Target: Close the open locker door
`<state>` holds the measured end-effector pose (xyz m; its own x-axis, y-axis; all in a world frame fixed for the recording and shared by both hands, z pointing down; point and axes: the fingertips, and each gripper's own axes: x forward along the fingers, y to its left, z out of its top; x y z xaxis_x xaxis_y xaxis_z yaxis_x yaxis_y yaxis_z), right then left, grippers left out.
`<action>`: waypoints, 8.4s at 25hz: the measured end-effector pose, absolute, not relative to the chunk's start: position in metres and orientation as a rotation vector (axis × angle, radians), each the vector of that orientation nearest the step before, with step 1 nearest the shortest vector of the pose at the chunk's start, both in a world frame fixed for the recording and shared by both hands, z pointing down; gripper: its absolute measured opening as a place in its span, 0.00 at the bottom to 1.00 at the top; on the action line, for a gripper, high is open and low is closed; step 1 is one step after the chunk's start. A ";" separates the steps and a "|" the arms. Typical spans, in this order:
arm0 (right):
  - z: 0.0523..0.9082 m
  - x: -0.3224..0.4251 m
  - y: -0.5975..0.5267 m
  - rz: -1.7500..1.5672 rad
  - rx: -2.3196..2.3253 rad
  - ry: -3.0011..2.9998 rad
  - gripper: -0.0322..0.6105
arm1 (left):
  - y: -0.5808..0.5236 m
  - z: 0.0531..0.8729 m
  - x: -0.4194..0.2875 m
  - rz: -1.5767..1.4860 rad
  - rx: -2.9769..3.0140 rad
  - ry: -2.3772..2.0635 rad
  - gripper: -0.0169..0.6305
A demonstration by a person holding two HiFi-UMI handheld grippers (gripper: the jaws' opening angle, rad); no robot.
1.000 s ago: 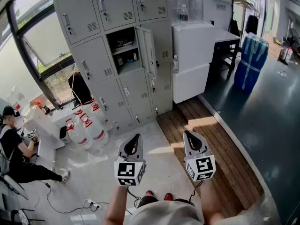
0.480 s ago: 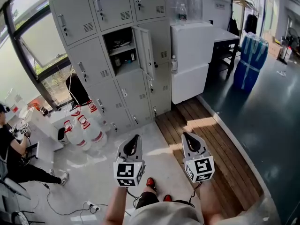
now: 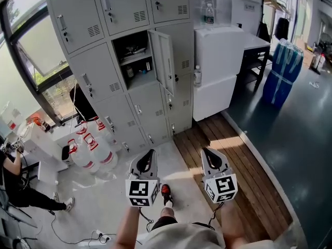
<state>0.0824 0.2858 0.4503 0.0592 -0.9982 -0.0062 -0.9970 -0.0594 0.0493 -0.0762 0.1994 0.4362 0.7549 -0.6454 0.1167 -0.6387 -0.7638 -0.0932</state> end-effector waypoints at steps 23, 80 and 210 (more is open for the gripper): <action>0.440 0.158 -0.026 0.010 2.354 -2.038 0.08 | -0.122 0.435 0.001 -0.267 -2.970 0.954 0.06; 0.407 0.221 -0.185 -0.058 1.316 -3.023 0.32 | -0.214 0.448 0.072 -0.329 -2.683 1.685 0.06; 0.406 -0.004 -0.439 -0.011 1.876 -2.535 0.15 | -0.431 0.440 -0.182 -0.237 -2.783 1.560 0.06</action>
